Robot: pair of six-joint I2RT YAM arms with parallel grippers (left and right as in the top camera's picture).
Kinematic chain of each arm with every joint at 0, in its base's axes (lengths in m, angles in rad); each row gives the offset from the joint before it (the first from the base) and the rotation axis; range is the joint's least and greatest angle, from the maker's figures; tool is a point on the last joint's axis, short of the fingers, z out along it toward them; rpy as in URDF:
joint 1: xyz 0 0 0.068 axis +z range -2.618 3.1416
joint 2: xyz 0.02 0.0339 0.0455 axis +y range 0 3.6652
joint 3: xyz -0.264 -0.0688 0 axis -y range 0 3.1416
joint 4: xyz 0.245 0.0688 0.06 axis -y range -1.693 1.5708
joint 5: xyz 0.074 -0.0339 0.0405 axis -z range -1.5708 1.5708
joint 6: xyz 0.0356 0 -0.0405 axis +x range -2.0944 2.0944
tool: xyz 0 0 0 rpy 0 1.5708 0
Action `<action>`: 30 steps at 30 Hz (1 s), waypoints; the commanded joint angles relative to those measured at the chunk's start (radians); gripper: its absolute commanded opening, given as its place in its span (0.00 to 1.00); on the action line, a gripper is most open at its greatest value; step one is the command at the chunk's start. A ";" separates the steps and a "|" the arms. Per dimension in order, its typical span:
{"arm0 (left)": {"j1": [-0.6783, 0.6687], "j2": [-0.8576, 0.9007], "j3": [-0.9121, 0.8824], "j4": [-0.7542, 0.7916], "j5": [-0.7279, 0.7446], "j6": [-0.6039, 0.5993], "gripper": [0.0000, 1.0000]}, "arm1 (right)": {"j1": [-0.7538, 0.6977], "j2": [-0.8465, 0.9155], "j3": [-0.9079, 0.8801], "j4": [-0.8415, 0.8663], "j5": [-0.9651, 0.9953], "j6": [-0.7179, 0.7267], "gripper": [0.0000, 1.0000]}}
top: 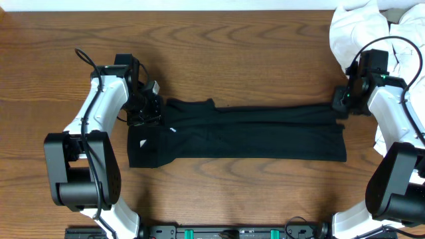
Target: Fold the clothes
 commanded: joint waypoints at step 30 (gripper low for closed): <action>0.009 -0.006 0.001 -0.006 -0.019 0.013 0.06 | 0.064 0.028 0.006 0.381 -0.118 -0.114 0.22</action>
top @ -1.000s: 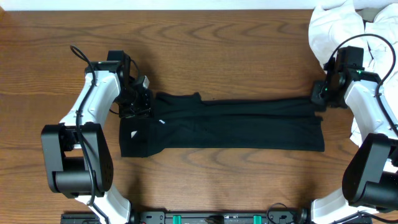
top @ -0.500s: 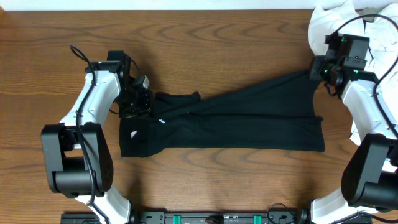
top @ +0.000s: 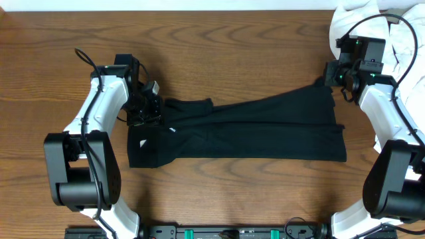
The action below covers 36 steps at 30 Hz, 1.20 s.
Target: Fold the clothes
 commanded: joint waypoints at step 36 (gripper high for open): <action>0.009 -0.006 0.001 0.013 -0.015 0.013 0.06 | 0.005 0.240 0.006 0.072 0.025 -0.001 0.01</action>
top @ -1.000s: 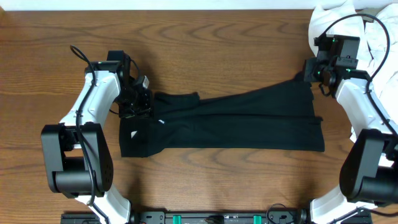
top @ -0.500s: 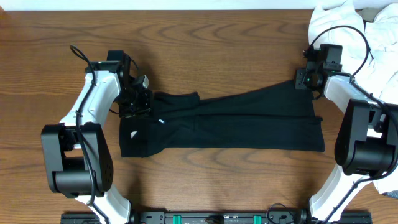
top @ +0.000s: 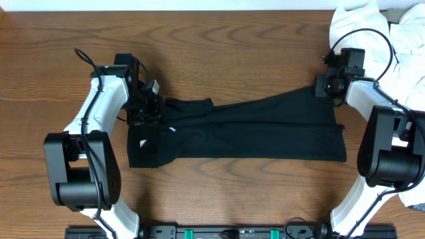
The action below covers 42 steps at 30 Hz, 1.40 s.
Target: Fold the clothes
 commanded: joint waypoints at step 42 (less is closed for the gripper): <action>0.009 -0.006 0.001 -0.003 -0.014 0.009 0.06 | -0.002 -0.003 0.007 -0.016 0.037 -0.002 0.20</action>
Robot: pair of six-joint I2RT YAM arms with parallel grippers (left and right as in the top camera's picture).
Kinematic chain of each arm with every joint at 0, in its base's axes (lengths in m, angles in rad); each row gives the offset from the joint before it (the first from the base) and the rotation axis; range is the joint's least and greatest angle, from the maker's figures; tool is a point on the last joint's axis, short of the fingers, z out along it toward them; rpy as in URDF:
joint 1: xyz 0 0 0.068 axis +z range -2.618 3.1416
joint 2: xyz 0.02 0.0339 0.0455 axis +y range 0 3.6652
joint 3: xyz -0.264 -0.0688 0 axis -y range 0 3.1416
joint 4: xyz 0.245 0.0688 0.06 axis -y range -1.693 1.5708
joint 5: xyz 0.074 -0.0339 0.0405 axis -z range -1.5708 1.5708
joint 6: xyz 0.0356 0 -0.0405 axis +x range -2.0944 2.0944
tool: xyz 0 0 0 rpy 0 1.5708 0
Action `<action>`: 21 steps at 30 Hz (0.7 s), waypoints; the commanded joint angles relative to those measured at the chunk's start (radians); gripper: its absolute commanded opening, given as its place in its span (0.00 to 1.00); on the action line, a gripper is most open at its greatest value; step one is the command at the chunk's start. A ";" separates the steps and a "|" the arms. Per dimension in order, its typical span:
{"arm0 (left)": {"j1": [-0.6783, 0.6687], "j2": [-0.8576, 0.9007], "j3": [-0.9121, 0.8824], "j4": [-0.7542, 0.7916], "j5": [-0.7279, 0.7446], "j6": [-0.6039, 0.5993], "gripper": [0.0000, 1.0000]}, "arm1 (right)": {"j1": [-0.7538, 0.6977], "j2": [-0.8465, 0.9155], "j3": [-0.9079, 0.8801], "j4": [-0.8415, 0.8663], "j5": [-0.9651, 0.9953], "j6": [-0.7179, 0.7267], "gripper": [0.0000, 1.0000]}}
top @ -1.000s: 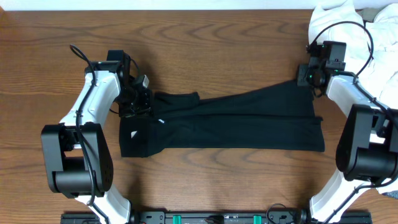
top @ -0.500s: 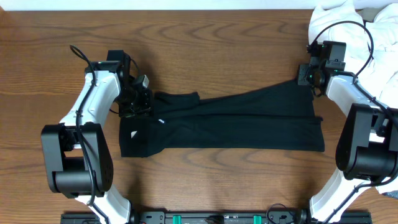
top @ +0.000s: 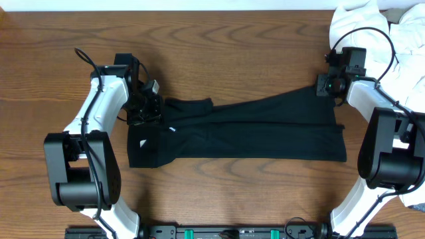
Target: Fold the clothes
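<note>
Black trousers [top: 252,133] lie flat across the table, waist to the left and leg ends to the right. My left gripper [top: 154,110] sits low at the waist's far left corner, and its fingers look shut on the cloth edge. At the far right corner of the upper leg end, my right gripper [top: 321,87] is shut on the fabric. That corner is pulled toward the back of the table, so the trousers' far edge slants upward to the right.
A heap of white clothes [top: 358,30] fills the back right corner and runs down the right edge behind the right arm. Bare wooden table [top: 219,46] lies behind the trousers and in front of them.
My right gripper was first at the right end of the upper leg, which lay straight. By 2.6 s ago it had drawn that corner toward the back of the table. It has held the corner there since, with the arm's pose shifted. My left gripper has stayed at the waist.
</note>
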 commanded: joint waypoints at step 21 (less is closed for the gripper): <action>0.009 -0.006 0.001 -0.003 -0.012 0.010 0.06 | -0.002 -0.003 0.007 -0.022 0.013 0.014 0.01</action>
